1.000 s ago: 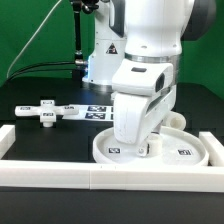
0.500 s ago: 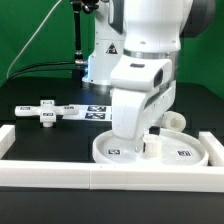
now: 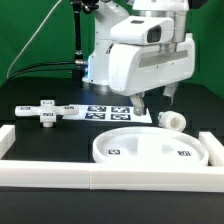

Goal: Assemble round table

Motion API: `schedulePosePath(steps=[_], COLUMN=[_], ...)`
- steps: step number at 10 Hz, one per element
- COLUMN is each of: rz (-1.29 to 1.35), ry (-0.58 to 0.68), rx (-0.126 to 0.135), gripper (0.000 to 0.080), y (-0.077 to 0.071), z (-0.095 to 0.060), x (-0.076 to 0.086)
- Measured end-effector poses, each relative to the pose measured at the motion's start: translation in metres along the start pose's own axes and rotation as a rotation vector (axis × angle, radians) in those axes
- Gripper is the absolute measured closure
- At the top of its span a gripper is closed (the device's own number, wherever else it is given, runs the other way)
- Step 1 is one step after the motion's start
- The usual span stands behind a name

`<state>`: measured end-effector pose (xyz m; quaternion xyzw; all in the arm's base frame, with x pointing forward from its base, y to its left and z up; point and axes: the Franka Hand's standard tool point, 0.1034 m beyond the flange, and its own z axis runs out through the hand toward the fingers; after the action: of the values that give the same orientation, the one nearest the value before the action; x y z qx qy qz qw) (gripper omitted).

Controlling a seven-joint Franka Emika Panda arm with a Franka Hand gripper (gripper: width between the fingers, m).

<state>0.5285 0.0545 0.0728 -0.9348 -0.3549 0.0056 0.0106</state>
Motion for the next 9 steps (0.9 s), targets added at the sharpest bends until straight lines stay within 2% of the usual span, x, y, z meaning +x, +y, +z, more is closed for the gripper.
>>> schedulePosePath(steps=[1, 2, 5, 7, 9], rz=[0.031, 0.017, 0.045, 0.262, 0.552], ry=[-0.006, 0.004, 0.003, 0.007, 0.0], rx=[0.004, 0.0, 0.001, 0.014, 0.028], gripper=[0.0151, 0.0151, 0.0151, 0.0151, 0.0151], y=[-0.012, -0.016, -0.015, -0.019, -0.039], z=[0.003, 0.006, 0.006, 0.009, 0.016], x=[0.002, 0.004, 0.003, -0.002, -0.007])
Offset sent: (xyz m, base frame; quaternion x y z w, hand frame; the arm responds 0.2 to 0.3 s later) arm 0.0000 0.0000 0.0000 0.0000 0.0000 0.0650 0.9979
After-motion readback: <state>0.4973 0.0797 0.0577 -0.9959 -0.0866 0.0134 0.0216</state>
